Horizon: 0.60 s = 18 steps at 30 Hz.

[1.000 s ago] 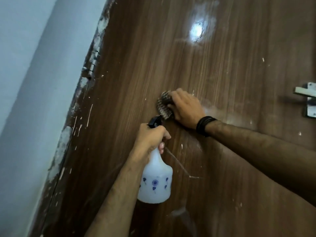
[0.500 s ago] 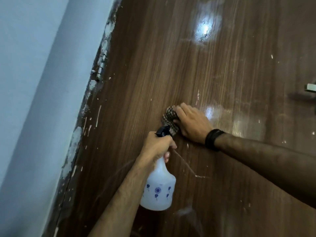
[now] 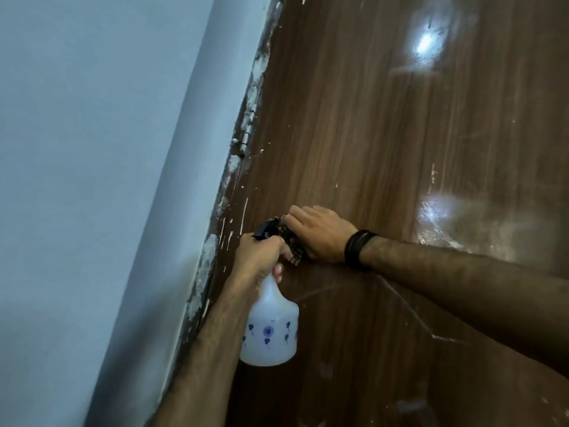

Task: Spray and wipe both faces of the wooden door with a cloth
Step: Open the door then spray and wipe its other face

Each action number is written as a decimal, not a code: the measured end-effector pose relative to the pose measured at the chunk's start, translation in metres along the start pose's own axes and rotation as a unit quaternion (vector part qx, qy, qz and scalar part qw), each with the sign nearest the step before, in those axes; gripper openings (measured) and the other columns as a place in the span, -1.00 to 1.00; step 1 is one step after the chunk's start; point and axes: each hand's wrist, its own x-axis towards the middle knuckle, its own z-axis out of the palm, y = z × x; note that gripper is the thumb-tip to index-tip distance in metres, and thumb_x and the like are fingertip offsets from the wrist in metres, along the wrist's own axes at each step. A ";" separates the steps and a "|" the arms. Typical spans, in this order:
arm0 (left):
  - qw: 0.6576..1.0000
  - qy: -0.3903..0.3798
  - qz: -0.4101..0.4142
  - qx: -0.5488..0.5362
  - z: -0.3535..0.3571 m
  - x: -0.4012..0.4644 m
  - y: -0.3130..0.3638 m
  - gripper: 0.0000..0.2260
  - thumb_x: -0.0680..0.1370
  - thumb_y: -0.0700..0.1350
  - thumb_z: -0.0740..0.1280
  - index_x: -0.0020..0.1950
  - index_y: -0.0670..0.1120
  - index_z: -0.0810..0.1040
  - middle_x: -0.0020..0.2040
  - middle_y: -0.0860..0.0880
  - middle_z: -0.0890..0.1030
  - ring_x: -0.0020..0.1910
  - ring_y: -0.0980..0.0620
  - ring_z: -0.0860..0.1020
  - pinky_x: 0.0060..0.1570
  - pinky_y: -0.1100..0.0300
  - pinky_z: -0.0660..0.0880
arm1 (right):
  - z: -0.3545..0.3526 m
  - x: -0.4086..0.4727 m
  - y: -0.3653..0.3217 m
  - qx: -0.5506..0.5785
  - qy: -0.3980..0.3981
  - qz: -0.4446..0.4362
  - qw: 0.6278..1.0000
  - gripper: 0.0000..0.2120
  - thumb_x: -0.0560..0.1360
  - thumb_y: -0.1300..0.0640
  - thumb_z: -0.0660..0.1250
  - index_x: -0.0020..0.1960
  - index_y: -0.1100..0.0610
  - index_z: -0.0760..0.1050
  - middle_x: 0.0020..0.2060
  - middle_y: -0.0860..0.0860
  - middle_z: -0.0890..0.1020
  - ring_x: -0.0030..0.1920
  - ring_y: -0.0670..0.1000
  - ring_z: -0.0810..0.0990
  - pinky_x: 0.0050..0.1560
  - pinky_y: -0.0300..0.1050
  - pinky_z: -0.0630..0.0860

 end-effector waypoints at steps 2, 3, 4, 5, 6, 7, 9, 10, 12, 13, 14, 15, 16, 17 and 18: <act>1.000 0.004 -0.004 0.002 -0.008 0.003 -0.003 -0.81 0.41 -0.35 0.36 0.00 -0.21 0.60 -0.35 -0.07 0.59 -0.56 0.10 0.41 -0.51 0.20 0.40 | -0.002 0.019 0.001 -0.003 0.015 0.005 1.000 -0.69 0.55 0.05 0.29 0.25 0.13 0.40 0.09 0.07 0.48 -0.02 0.09 0.50 -0.04 0.01 0.45; 1.000 0.004 -0.005 0.005 -0.011 0.005 -0.005 -0.84 0.41 -0.35 0.37 -0.04 -0.20 0.60 -0.34 -0.06 0.57 -0.55 0.10 0.41 -0.50 0.19 0.40 | -0.006 0.032 0.007 -0.001 0.032 0.029 0.999 -0.72 0.56 0.06 0.28 0.22 0.13 0.40 0.09 0.08 0.48 -0.02 0.11 0.51 -0.04 0.02 0.44; 1.000 0.004 -0.004 0.006 -0.012 0.007 -0.007 -0.86 0.42 -0.35 0.37 -0.07 -0.19 0.59 -0.32 -0.06 0.56 -0.55 0.10 0.41 -0.49 0.19 0.40 | -0.010 0.047 0.013 0.001 0.052 0.060 0.997 -0.75 0.57 0.07 0.28 0.21 0.14 0.40 0.09 0.09 0.48 0.00 0.12 0.51 -0.03 0.04 0.44; 1.000 0.003 -0.004 0.002 -0.015 0.009 -0.009 -0.88 0.44 -0.35 0.38 -0.08 -0.17 0.59 -0.31 -0.06 0.56 -0.55 0.11 0.41 -0.49 0.20 0.41 | -0.013 0.063 0.020 0.004 0.066 0.097 0.993 -0.76 0.58 0.07 0.27 0.20 0.15 0.40 0.09 0.09 0.48 0.01 0.14 0.51 -0.02 0.07 0.45; 1.000 0.000 -0.004 -0.001 -0.017 0.011 -0.011 -0.88 0.45 -0.34 0.38 -0.07 -0.16 0.58 -0.30 -0.05 0.56 -0.55 0.12 0.42 -0.49 0.21 0.41 | -0.016 0.076 0.026 0.007 0.078 0.133 0.988 -0.76 0.58 0.07 0.27 0.20 0.15 0.40 0.08 0.10 0.48 0.01 0.15 0.52 -0.01 0.09 0.46; 1.000 -0.002 -0.005 -0.003 -0.019 0.013 -0.014 -0.88 0.46 -0.33 0.38 -0.05 -0.15 0.58 -0.28 -0.04 0.56 -0.54 0.12 0.42 -0.48 0.21 0.42 | -0.016 0.087 0.028 0.009 0.091 0.160 0.983 -0.76 0.58 0.08 0.28 0.20 0.16 0.40 0.08 0.10 0.48 0.00 0.15 0.52 -0.02 0.10 0.46; 1.000 0.002 -0.005 -0.002 -0.026 0.018 -0.018 -0.88 0.47 -0.32 0.39 -0.05 -0.15 0.60 -0.31 -0.04 0.56 -0.53 0.11 0.43 -0.46 0.20 0.44 | -0.010 0.097 0.023 0.011 0.109 0.177 0.978 -0.76 0.58 0.09 0.28 0.20 0.16 0.40 0.08 0.09 0.48 -0.02 0.12 0.51 -0.02 0.06 0.46; 1.000 0.008 -0.002 0.000 -0.030 0.021 -0.021 -0.89 0.46 -0.32 0.39 -0.07 -0.15 0.60 -0.34 -0.04 0.55 -0.52 0.10 0.43 -0.45 0.18 0.44 | -0.003 0.096 0.016 0.016 0.105 0.160 0.981 -0.76 0.59 0.09 0.27 0.21 0.14 0.40 0.08 0.07 0.48 -0.04 0.08 0.49 -0.01 0.03 0.46; 1.000 0.017 0.000 0.005 -0.040 0.027 -0.025 -0.90 0.47 -0.32 0.38 -0.08 -0.15 0.60 -0.38 -0.04 0.54 -0.52 0.07 0.43 -0.43 0.15 0.45 | 0.014 0.089 -0.006 0.016 0.074 0.076 0.994 -0.74 0.59 0.06 0.26 0.24 0.11 0.40 0.10 0.05 0.48 -0.06 0.02 0.45 0.02 -0.02 0.46; 1.000 0.019 0.000 0.006 -0.044 0.029 -0.027 -0.89 0.47 -0.33 0.38 -0.07 -0.15 0.60 -0.39 -0.05 0.53 -0.52 0.07 0.43 -0.43 0.15 0.44 | 0.021 0.085 -0.017 0.012 0.050 0.026 0.998 -0.72 0.58 0.05 0.26 0.25 0.11 0.39 0.10 0.05 0.48 -0.05 0.02 0.46 0.03 -0.01 0.47; 1.000 0.021 0.000 0.004 -0.047 0.031 -0.028 -0.88 0.47 -0.33 0.37 -0.06 -0.15 0.60 -0.40 -0.05 0.53 -0.53 0.07 0.42 -0.45 0.15 0.43 | 0.027 0.082 -0.025 0.009 0.032 -0.016 0.999 -0.69 0.57 0.04 0.27 0.27 0.12 0.39 0.10 0.05 0.49 -0.04 0.04 0.48 0.03 0.00 0.48; 1.000 0.026 0.001 -0.003 -0.051 0.035 -0.030 -0.88 0.47 -0.34 0.37 -0.07 -0.15 0.59 -0.39 -0.06 0.53 -0.53 0.07 0.42 -0.46 0.15 0.42 | 0.031 0.084 -0.026 0.002 0.023 -0.043 0.999 -0.68 0.56 0.03 0.27 0.27 0.12 0.39 0.10 0.05 0.49 -0.03 0.05 0.51 0.02 0.01 0.50; 0.999 0.032 0.001 -0.010 -0.053 0.037 -0.032 -0.88 0.48 -0.34 0.37 -0.08 -0.14 0.58 -0.38 -0.08 0.53 -0.53 0.06 0.41 -0.45 0.15 0.42 | 0.030 0.090 -0.023 -0.002 0.026 -0.055 0.998 -0.68 0.57 0.02 0.26 0.27 0.12 0.40 0.10 0.05 0.50 -0.02 0.05 0.52 0.01 0.01 0.50; 0.999 0.037 0.003 -0.017 -0.055 0.040 -0.034 -0.87 0.49 -0.34 0.37 -0.09 -0.12 0.56 -0.35 -0.09 0.53 -0.51 0.06 0.41 -0.44 0.15 0.42 | 0.026 0.099 -0.017 -0.005 0.036 -0.047 0.998 -0.70 0.58 0.03 0.25 0.26 0.12 0.40 0.10 0.05 0.50 -0.02 0.05 0.52 0.00 -0.01 0.49; 0.999 0.038 0.004 -0.024 -0.056 0.043 -0.036 -0.87 0.50 -0.34 0.37 -0.08 -0.12 0.55 -0.32 -0.10 0.53 -0.50 0.05 0.41 -0.42 0.14 0.43 | 0.020 0.111 -0.007 -0.001 0.054 -0.017 0.998 -0.73 0.59 0.04 0.25 0.25 0.13 0.41 0.10 0.06 0.51 -0.02 0.05 0.51 -0.02 -0.04 0.47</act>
